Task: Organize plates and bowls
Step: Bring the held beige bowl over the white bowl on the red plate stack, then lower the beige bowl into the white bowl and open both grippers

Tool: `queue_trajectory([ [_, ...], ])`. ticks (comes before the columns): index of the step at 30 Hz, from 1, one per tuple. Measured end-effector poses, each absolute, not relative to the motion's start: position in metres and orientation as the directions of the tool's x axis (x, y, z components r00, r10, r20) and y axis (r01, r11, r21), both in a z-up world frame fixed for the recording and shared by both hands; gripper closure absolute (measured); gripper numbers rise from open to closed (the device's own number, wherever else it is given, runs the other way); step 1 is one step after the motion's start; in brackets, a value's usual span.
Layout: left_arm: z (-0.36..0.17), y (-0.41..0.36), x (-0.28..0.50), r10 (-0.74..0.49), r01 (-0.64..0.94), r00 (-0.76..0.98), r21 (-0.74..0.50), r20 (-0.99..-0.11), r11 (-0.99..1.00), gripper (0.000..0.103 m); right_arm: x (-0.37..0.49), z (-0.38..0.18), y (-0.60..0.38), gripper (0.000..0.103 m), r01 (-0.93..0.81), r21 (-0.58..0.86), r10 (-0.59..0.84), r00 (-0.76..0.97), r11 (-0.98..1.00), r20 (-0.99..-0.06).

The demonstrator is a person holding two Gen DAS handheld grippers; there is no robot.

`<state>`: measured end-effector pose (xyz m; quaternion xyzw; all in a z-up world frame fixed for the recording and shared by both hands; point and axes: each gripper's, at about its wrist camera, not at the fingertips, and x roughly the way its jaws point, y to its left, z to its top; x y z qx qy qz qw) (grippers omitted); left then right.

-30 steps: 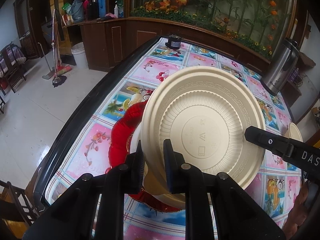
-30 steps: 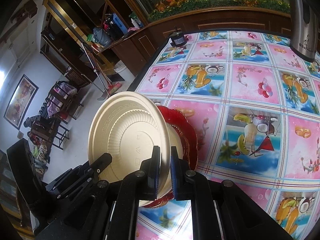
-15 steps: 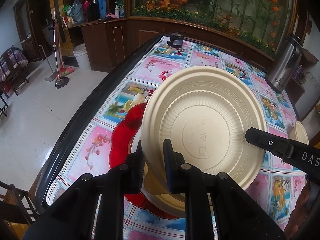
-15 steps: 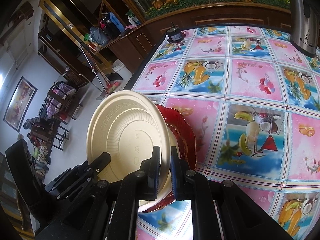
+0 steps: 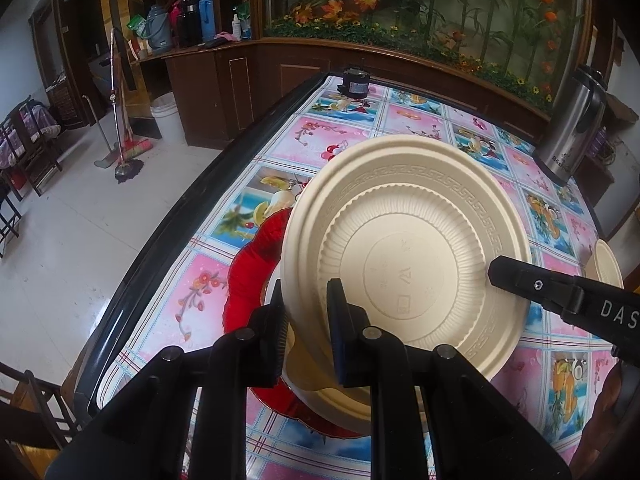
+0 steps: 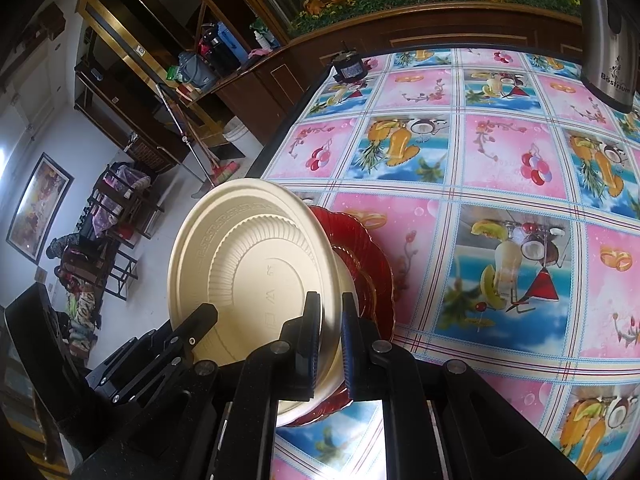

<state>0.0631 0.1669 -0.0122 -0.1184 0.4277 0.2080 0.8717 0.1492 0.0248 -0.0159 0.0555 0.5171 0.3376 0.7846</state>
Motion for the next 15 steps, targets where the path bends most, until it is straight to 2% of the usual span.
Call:
queue_trajectory([
  [7,-0.013,0.167,0.061,0.250,-0.468,0.542,-0.040,-0.803,0.883,0.072,0.148,-0.018,0.029,0.088,-0.479,0.451,0.599,0.216,0.753,-0.771],
  [10,-0.010,0.166,0.059,0.248,-0.466,0.554,-0.049,-0.795,0.884,0.052,0.146,-0.017,0.030,0.085,-0.478,0.451,0.599,0.220,0.754,-0.770],
  [11,-0.008,0.165,0.058,0.259,-0.470,0.559,-0.044,-0.788,0.881,0.042,0.146,-0.017,0.029,0.077,-0.477,0.451,0.600,0.223,0.754,-0.768],
  [12,-0.006,0.165,0.056,0.269,-0.476,0.567,-0.043,-0.778,0.879,0.036,0.146,-0.016,0.028,0.071,-0.475,0.454,0.603,0.227,0.754,-0.765],
  [14,0.000,0.167,0.052,0.276,-0.486,0.583,-0.056,-0.764,0.872,0.035,0.145,-0.013,0.024,0.045,-0.469,0.475,0.622,0.233,0.745,-0.747],
  [15,0.003,0.168,0.049,0.278,-0.492,0.590,-0.063,-0.758,0.869,0.035,0.144,-0.011,0.023,0.040,-0.465,0.487,0.633,0.235,0.740,-0.737],
])
